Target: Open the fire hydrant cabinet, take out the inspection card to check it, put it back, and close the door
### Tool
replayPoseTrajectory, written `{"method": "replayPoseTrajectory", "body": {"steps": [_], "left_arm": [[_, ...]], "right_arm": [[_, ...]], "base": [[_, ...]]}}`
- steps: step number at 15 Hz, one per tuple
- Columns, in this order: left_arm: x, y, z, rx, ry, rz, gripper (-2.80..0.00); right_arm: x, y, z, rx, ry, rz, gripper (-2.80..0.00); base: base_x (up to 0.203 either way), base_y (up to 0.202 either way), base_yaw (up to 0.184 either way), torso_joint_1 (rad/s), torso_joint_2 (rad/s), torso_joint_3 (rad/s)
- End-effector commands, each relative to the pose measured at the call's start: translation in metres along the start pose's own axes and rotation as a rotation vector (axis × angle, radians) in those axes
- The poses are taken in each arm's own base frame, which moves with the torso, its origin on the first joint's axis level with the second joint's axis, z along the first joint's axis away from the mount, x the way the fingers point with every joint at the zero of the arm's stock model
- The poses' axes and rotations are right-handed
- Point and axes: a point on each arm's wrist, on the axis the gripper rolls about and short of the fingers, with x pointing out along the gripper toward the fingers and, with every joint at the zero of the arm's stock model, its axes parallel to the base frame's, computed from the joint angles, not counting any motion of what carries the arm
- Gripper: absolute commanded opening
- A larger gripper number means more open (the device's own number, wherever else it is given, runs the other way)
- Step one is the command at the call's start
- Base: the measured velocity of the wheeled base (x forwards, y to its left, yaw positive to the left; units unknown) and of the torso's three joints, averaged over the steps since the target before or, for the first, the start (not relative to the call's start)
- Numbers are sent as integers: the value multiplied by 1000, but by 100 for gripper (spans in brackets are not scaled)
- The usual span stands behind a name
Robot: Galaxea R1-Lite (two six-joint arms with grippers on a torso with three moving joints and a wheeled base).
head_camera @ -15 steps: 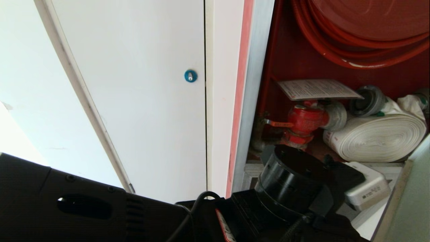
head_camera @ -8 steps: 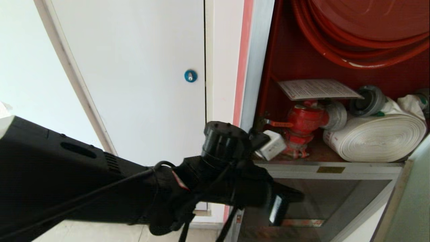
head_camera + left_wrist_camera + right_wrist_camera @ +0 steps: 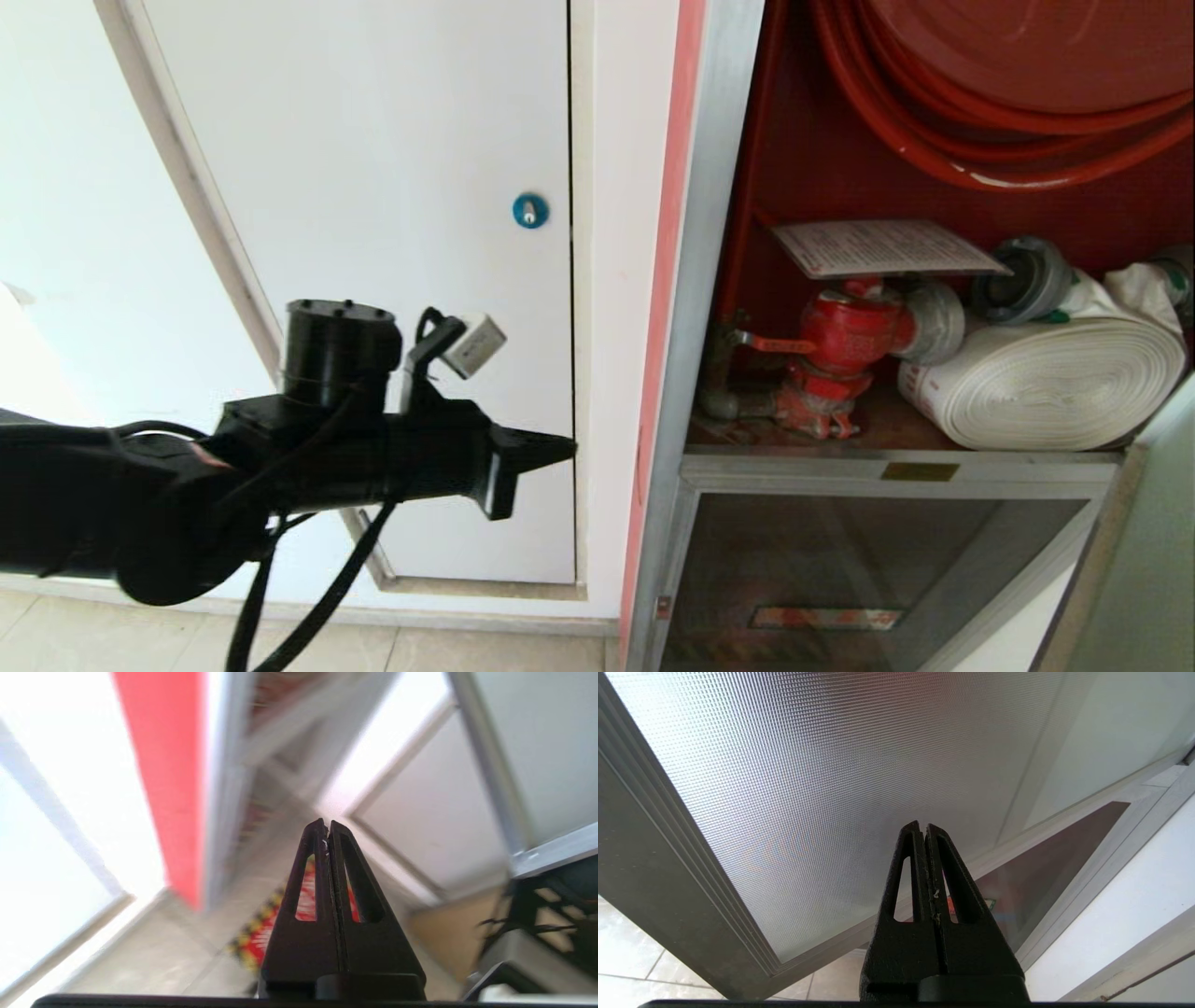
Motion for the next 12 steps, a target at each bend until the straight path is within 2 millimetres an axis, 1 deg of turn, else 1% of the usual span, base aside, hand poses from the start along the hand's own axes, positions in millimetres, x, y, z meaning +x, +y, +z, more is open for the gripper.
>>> {"method": "replayPoseTrajectory", "body": {"steps": [1, 3, 5, 6, 8, 9, 10, 12], "left_arm": [[-43, -8, 9, 54, -73, 56, -280], [-81, -20, 13, 101, -139, 112, -280], [-120, -27, 9, 130, -198, 215, -280], [-139, -26, 3, 150, -216, 307, -280], [-177, -25, -10, 204, -240, 573, -280], [-196, -32, -13, 236, -268, 687, -280], [-211, -44, -17, 270, -299, 776, -280], [-228, -73, -31, 334, -356, 868, -280]], "right_arm": [[0, 0, 0, -1, 1, 1, -280], [0, 0, 0, -1, 1, 1, -280], [0, 0, 0, 0, 1, 1, -280], [0, 0, 0, 0, 1, 1, -280], [0, 0, 0, 0, 1, 1, -280], [0, 0, 0, 1, 1, 1, -280], [0, 0, 0, 5, 1, -1, -280], [0, 0, 0, 6, 0, -1, -280]], "base": [[0, 0, 0, 0, 0, 0], [0, 0, 0, 0, 0, 0], [0, 0, 0, 0, 0, 0], [0, 0, 0, 0, 0, 0], [0, 0, 0, 0, 0, 0], [0, 0, 0, 0, 0, 0], [0, 0, 0, 0, 0, 0], [0, 0, 0, 0, 0, 0]]}}
